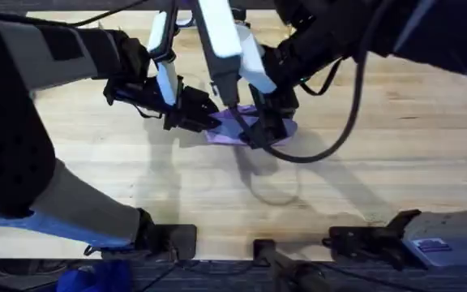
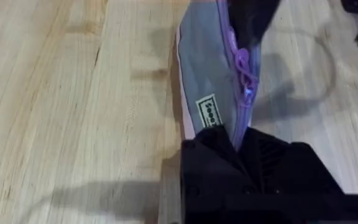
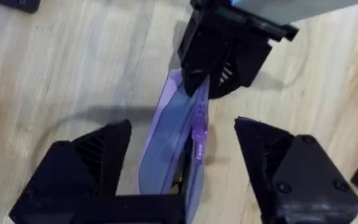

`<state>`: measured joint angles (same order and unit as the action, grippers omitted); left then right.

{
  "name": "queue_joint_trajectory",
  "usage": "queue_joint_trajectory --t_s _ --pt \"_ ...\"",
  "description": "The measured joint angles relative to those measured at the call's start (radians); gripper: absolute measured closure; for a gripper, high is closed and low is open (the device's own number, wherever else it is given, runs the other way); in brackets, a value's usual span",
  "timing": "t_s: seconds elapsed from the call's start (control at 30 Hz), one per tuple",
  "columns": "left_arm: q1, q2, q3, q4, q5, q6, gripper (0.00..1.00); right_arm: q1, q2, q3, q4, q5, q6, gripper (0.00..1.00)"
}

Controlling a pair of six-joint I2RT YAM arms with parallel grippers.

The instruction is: Unzip the bag, pick up the pens from the table one at a time and place them inside, then zip the bag closed.

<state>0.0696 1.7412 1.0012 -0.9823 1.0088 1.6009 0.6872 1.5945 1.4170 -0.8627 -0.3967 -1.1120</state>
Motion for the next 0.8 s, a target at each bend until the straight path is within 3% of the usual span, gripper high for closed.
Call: queue_joint_trajectory --t_s 0.57,0.8 --pt "0.000 0.000 0.000 0.000 0.000 0.000 0.956 -0.010 0.129 0.000 0.052 0.016 0.000 0.010" --pt "0.000 0.000 0.000 0.000 0.000 0.000 0.957 -0.036 0.129 0.001 0.054 0.016 0.000 0.156"
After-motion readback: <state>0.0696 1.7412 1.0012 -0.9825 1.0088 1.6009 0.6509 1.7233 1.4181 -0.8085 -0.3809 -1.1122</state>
